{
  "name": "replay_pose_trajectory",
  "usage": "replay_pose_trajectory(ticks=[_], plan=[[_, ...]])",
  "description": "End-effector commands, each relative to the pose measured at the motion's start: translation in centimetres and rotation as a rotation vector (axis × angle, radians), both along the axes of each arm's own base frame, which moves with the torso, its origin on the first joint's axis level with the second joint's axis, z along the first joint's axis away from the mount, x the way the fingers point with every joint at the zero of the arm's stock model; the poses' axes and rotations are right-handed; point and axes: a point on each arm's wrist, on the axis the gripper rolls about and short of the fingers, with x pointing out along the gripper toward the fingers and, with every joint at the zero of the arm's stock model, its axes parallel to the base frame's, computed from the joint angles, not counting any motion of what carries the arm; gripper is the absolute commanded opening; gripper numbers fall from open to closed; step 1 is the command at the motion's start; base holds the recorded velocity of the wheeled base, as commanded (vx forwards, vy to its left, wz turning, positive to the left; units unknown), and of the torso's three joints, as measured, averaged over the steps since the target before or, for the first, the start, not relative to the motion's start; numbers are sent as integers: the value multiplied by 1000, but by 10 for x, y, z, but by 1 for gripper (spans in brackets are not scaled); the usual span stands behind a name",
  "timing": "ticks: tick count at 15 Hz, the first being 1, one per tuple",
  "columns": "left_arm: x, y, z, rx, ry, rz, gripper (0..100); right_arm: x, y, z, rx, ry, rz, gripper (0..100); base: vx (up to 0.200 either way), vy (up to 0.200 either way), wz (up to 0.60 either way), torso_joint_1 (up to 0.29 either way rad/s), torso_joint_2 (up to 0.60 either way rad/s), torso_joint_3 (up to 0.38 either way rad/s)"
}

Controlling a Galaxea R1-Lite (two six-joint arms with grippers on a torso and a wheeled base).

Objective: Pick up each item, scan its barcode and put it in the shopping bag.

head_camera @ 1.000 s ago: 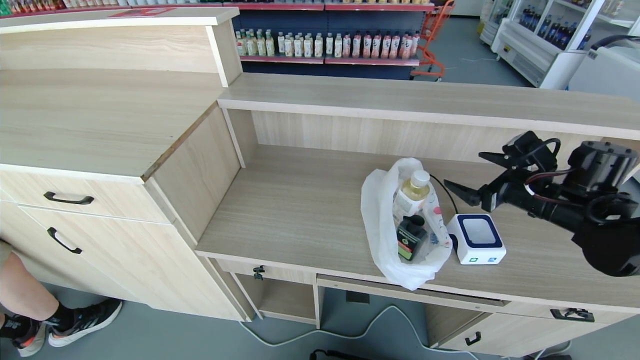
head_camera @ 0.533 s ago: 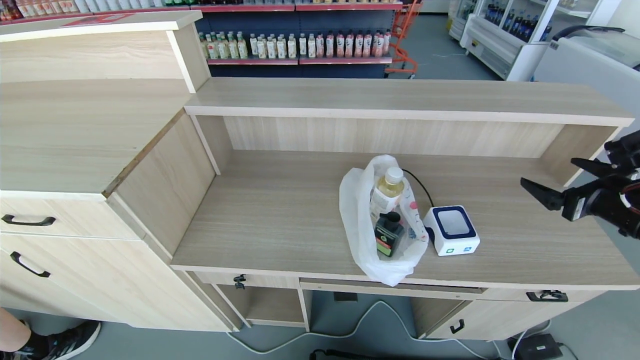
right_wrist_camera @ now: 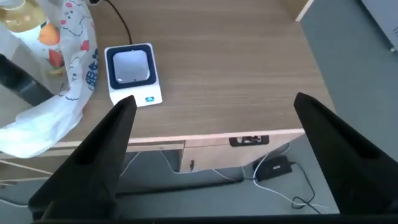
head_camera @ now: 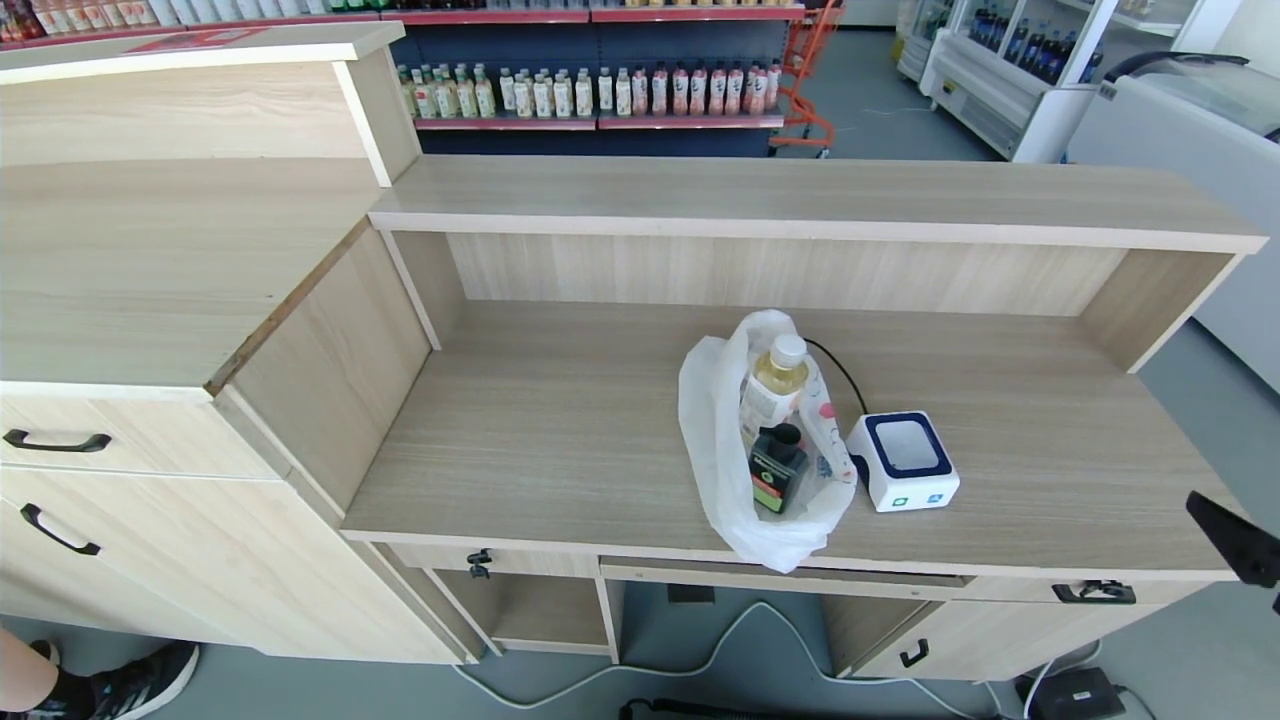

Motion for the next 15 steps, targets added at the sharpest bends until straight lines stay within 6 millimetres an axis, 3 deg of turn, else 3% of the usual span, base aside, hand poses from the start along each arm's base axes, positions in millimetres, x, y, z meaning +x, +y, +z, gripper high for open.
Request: replay_pose_trajectory(ticks=[1,3,10,15], plan=[[0,0,0,0,0,-1,100,-99,24,-51,33,-75,120,100,0,0,0,0,0,0],[0,0,0,0,0,-1,100,-121,25,-75,37,-77,127,100,0,0,0,0,0,0],[0,0,0,0,0,-2,100,-129,24,-84,157,-117,141,100,0,0,0,0,0,0],[0,0,0,0,0,-1,100,-129,24,-84,152,-115,141,100,0,0,0,0,0,0]])
